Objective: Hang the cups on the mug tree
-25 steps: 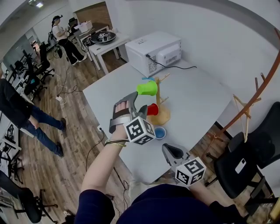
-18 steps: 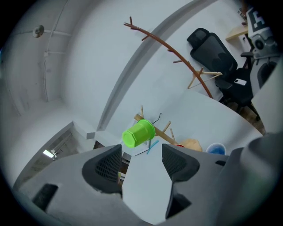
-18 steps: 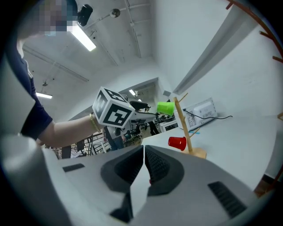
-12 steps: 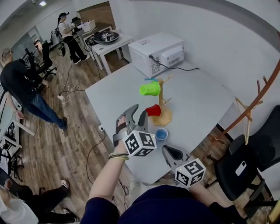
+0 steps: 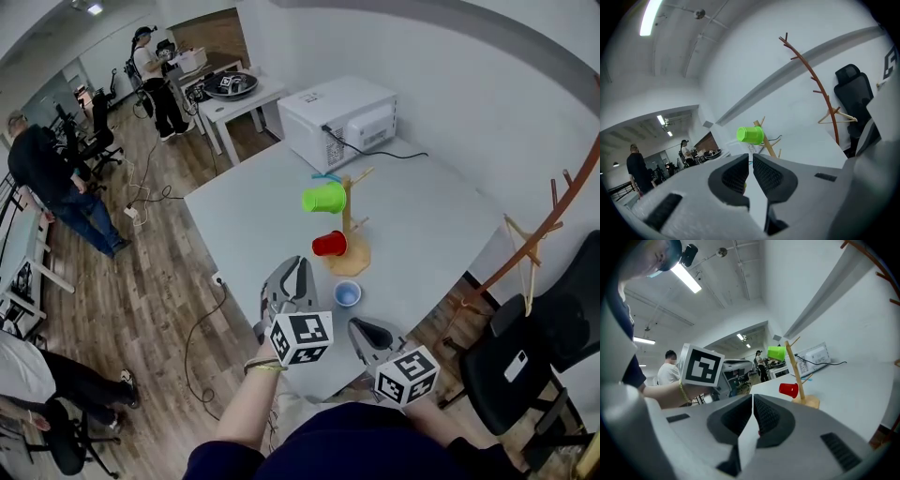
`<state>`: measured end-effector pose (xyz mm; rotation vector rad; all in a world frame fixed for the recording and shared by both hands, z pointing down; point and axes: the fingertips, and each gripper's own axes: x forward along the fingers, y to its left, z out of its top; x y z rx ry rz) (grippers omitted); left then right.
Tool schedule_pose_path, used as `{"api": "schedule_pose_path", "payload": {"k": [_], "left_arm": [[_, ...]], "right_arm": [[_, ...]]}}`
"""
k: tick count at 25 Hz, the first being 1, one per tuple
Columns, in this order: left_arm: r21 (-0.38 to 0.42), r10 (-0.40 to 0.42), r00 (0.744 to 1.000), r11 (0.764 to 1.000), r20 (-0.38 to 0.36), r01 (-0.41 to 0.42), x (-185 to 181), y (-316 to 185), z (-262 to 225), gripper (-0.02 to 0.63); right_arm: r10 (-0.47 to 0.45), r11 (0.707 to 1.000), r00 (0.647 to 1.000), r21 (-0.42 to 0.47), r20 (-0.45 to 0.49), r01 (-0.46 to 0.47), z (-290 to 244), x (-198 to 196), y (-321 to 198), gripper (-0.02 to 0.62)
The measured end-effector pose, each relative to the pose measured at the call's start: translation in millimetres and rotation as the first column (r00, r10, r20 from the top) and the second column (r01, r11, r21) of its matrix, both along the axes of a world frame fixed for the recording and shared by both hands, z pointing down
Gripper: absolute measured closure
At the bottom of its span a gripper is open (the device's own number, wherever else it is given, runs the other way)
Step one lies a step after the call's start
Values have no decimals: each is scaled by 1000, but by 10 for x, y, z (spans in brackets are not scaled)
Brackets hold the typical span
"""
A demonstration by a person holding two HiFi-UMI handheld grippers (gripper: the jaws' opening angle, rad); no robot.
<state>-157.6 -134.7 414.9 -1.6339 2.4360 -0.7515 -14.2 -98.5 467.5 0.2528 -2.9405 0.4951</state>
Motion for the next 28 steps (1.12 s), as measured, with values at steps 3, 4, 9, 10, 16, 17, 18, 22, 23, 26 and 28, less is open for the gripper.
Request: {"api": "schedule_pose_path", "payload": {"k": [3, 4, 9, 10, 16, 17, 18, 22, 23, 26, 28], "left_arm": [[33, -11, 999, 999, -48, 12, 37, 82, 35, 570], [43, -12, 998, 999, -67, 15, 52, 110, 50, 571], [85, -12, 989, 996, -149, 25, 122, 226, 135, 577], [88, -11, 985, 996, -170, 27, 140, 247, 163, 578], [109, -9, 962, 993, -273, 40, 193, 366, 318, 578], [110, -8, 960, 993, -280, 40, 199, 389, 325, 579], [106, -9, 958, 993, -285, 41, 209, 413, 333, 580], [88, -11, 949, 995, -314, 40, 269, 495, 462, 578], [85, -10, 945, 996, -327, 40, 281, 513, 502, 578], [76, -16, 934, 996, -357, 46, 305, 576, 605, 580], [67, -25, 931, 996, -363, 53, 317, 618, 644, 580]], "right_arm": [[2, 1000, 1000, -5, -7, -2, 25, 6, -5, 565], [2, 1000, 1000, -5, -9, -2, 34, 9, -3, 565], [5, 1000, 1000, -3, -21, -6, 67, 15, 2, 565], [7, 1000, 1000, -5, -24, -7, 75, 21, 2, 565], [3, 1000, 999, -10, -46, -3, 114, 19, 29, 565], [0, 1000, 999, -12, -51, -1, 124, 18, 39, 565], [-2, 1000, 998, -15, -56, 1, 138, 19, 49, 565], [-16, 1000, 997, -24, -72, 14, 184, 11, 88, 565], [-21, 999, 997, -27, -74, 19, 191, 3, 101, 565], [-37, 999, 996, -32, -83, 35, 211, -16, 144, 565], [-49, 998, 995, -36, -91, 46, 225, -14, 171, 565]]}}
